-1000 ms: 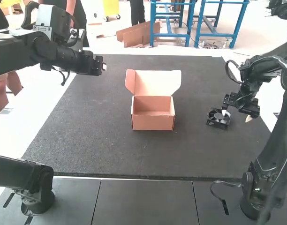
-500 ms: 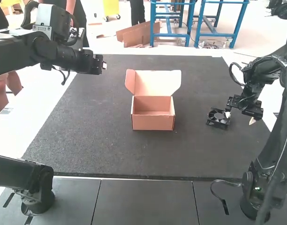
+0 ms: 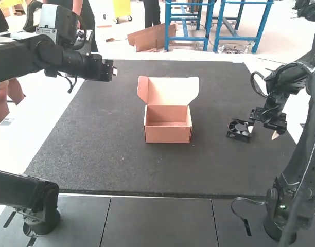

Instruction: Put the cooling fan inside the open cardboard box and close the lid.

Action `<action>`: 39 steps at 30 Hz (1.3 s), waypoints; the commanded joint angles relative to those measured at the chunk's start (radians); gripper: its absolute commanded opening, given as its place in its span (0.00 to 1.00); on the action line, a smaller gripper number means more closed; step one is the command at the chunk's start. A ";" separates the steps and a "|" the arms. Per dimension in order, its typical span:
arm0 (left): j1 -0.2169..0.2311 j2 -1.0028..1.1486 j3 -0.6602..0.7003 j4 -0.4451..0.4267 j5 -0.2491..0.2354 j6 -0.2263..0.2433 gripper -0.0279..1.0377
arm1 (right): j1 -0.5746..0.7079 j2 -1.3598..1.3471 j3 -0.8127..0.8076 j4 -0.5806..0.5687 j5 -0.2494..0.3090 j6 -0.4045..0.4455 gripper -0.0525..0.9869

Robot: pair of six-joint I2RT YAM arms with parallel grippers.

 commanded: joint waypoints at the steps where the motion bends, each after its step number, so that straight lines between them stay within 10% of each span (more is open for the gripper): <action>1: 0.003 0.006 0.028 0.006 -0.008 -0.002 0.94 | -0.001 0.018 -0.024 0.007 0.014 -0.020 0.80; 10: 0.003 0.001 0.031 -0.003 -0.008 -0.002 0.94 | -0.001 0.047 -0.033 0.010 0.011 -0.034 0.73; 25: 0.003 -0.008 0.028 -0.009 -0.009 0.001 0.94 | 0.004 0.080 -0.022 0.060 -0.046 -0.062 0.06; 39: 0.005 -0.009 0.000 0.001 -0.045 0.038 0.94 | -0.006 -0.088 -0.019 0.000 -0.162 -0.068 0.04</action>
